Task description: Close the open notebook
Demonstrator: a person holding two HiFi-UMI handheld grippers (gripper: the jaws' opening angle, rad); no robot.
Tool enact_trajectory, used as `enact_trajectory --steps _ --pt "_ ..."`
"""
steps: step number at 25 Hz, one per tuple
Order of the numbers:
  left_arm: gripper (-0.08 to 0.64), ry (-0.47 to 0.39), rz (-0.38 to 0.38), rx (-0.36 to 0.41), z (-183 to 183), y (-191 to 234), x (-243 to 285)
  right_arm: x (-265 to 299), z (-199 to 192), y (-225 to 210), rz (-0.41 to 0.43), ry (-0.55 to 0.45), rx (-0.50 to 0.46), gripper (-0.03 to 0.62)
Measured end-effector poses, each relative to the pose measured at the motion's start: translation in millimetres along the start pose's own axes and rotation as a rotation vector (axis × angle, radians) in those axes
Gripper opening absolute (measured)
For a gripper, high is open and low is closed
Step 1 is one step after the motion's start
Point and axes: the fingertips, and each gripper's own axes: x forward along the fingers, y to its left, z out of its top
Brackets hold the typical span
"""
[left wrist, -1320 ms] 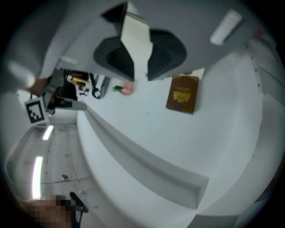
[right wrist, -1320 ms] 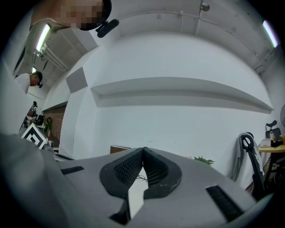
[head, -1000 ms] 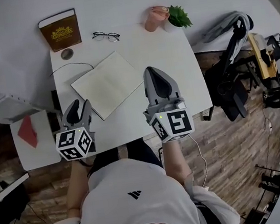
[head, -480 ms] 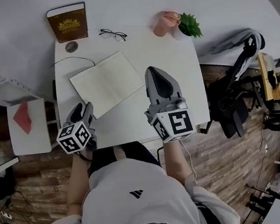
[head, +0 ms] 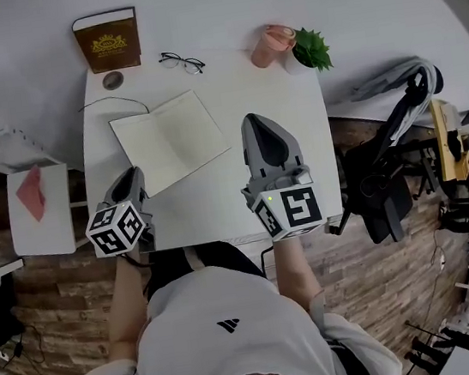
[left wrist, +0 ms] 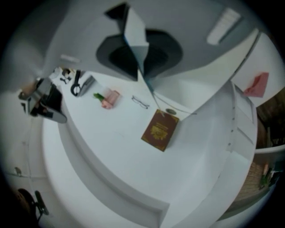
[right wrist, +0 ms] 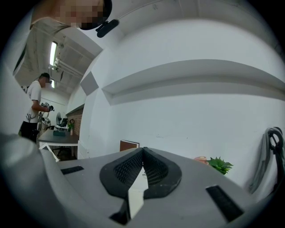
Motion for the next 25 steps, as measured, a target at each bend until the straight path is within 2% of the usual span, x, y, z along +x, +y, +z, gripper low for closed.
enact_trajectory --steps 6,13,19,25 --pt "0.029 -0.030 -0.061 0.027 22.4 -34.8 14.0 -6.7 4.1 -16.2 0.015 -0.018 -0.002 -0.008" --pt "0.026 -0.039 -0.107 0.096 36.1 -77.8 44.2 -12.9 3.1 -37.8 0.023 -0.029 -0.002 -0.008" --pt "0.026 -0.002 -0.130 0.130 32.4 -110.8 79.2 -18.7 -0.9 -61.6 0.020 -0.026 -0.001 -0.008" --pt "0.028 0.058 -0.138 0.126 15.0 -134.4 120.8 -24.2 -9.2 -92.0 0.004 -0.015 0.005 -0.008"
